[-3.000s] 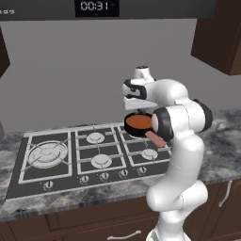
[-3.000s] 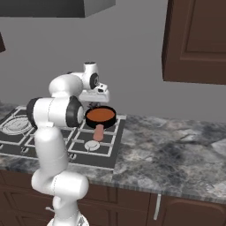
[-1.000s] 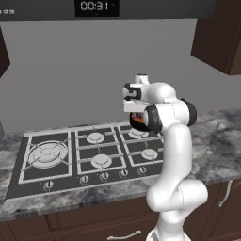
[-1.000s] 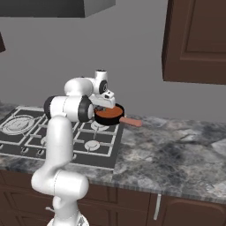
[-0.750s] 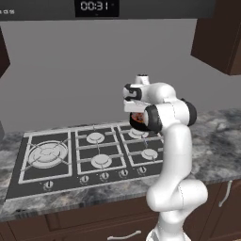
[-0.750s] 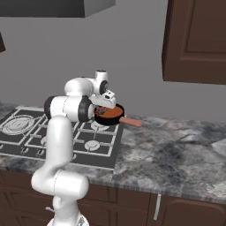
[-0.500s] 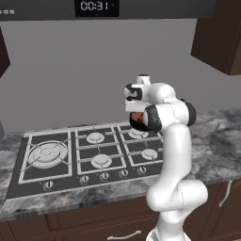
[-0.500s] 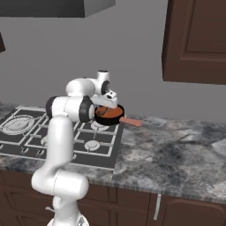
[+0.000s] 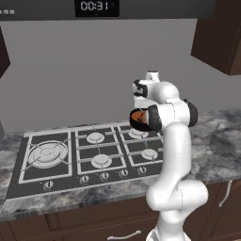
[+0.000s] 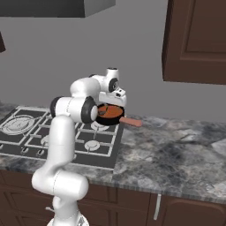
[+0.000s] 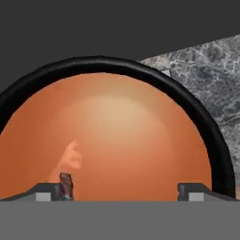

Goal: Retrieve the fish from the fridge and place it on the saucepan with marinade on the stove.

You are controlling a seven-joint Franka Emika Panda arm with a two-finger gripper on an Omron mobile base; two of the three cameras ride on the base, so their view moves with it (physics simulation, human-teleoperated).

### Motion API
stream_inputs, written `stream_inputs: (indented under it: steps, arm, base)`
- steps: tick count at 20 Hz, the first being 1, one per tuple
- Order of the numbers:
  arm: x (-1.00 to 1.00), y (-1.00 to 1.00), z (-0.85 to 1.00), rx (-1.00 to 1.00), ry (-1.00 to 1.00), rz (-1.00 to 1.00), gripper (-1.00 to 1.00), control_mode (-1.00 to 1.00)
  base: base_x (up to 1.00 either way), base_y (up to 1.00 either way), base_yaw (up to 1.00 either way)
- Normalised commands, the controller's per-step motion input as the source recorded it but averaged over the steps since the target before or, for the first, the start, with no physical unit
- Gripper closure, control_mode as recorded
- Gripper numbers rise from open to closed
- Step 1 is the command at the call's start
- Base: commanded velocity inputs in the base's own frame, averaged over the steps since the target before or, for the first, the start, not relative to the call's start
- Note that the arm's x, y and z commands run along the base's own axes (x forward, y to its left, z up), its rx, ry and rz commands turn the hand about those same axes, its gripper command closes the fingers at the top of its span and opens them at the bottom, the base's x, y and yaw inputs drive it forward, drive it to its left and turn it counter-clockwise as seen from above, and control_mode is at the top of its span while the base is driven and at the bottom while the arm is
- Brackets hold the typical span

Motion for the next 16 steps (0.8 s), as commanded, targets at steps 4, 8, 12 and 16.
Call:
stream_inputs:
  steps: [4,8,12,16]
  arm:
    - [-0.45,-0.73,0.52,0.00,0.00,0.02,-1.00,-1.00]
    - [-0.98,-0.46,0.63,0.00,0.00,0.07,-1.00,-1.00]
    - [-1.00,-0.18,0.24,0.00,-0.01,0.06,-1.00,-1.00]
    - [-1.00,0.04,0.26,0.00,-0.05,0.00,-1.00,-1.00]
  base:
    - [0.00,0.00,0.00]
    - [0.00,0.00,0.00]
    - [0.00,0.00,0.00]
    - [0.00,0.00,0.00]
